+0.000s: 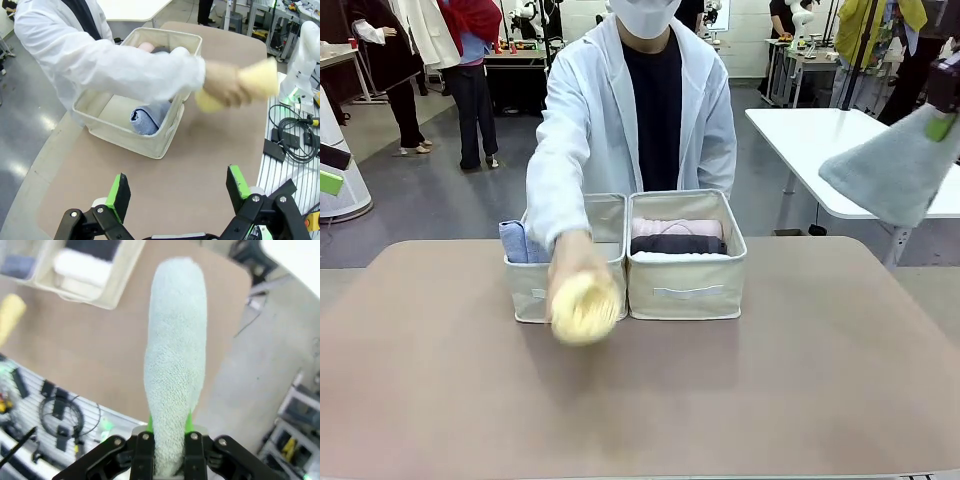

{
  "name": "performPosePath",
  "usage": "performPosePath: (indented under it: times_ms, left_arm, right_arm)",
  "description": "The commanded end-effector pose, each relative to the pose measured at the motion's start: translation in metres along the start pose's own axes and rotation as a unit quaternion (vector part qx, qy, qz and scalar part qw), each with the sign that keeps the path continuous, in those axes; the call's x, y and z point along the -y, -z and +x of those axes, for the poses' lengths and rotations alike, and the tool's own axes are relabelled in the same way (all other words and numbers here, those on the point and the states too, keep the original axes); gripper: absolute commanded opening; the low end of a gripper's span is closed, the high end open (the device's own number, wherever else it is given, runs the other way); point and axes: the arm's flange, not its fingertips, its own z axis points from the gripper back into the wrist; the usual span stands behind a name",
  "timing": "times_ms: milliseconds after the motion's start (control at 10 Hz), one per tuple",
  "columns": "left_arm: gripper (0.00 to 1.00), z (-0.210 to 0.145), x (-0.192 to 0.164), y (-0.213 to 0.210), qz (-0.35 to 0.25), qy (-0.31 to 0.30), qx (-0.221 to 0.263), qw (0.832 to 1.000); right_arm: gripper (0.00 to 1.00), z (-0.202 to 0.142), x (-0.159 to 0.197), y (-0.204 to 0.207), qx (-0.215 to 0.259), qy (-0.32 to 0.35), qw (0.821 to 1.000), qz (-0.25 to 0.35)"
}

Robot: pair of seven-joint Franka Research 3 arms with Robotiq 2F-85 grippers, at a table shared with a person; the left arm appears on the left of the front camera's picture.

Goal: Sort the towels based on their folding style.
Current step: Pick up another triangle-folded towel from the table and place it in the left Fabric basket.

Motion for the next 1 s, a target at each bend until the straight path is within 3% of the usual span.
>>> performPosePath:
  times_ms: [0, 100, 300, 400, 500, 600, 700, 900]
  left_arm:
    - [1.0, 0.0, -0.001, -0.002, -0.003, 0.0, 0.002, 1.0]
    - [1.0, 0.0, -0.001, -0.002, -0.003, 0.0, 0.002, 1.0]
    - [1.0, 0.0, -0.001, -0.002, -0.003, 0.0, 0.002, 1.0]
    - [1.0, 0.0, -0.001, -0.002, -0.003, 0.0, 0.002, 1.0]
    - [1.0, 0.0, -0.001, -0.002, -0.003, 0.0, 0.002, 1.0]
    - [1.0, 0.0, -0.001, -0.002, -0.003, 0.0, 0.002, 1.0]
    - [1.0, 0.0, -0.001, -0.002, -0.003, 0.0, 0.002, 1.0]
    - [1.0, 0.0, -0.001, -0.002, -0.003, 0.0, 0.002, 1.0]
  right_arm:
    - [0.21, 0.04, -0.026, -0.007, 0.02, -0.088, 0.996, 0.027]
    - [0.21, 0.054, -0.04, -0.003, 0.026, -0.125, 0.991, 0.048]
    - [0.21, 0.049, -0.024, 0.009, -0.031, -0.083, 0.996, 0.01]
    - [0.21, 0.008, 0.002, 0.007, -0.081, -0.048, 0.995, -0.025]
    - [0.21, -0.058, 0.022, -0.004, -0.096, -0.044, 0.994, -0.031]
    - [0.21, -0.117, 0.028, -0.018, -0.075, -0.048, 0.996, -0.024]
    - [0.21, -0.145, 0.03, -0.03, -0.046, -0.057, 0.997, -0.001]
    - [0.21, -0.141, 0.037, -0.025, -0.05, -0.064, 0.996, 0.036]
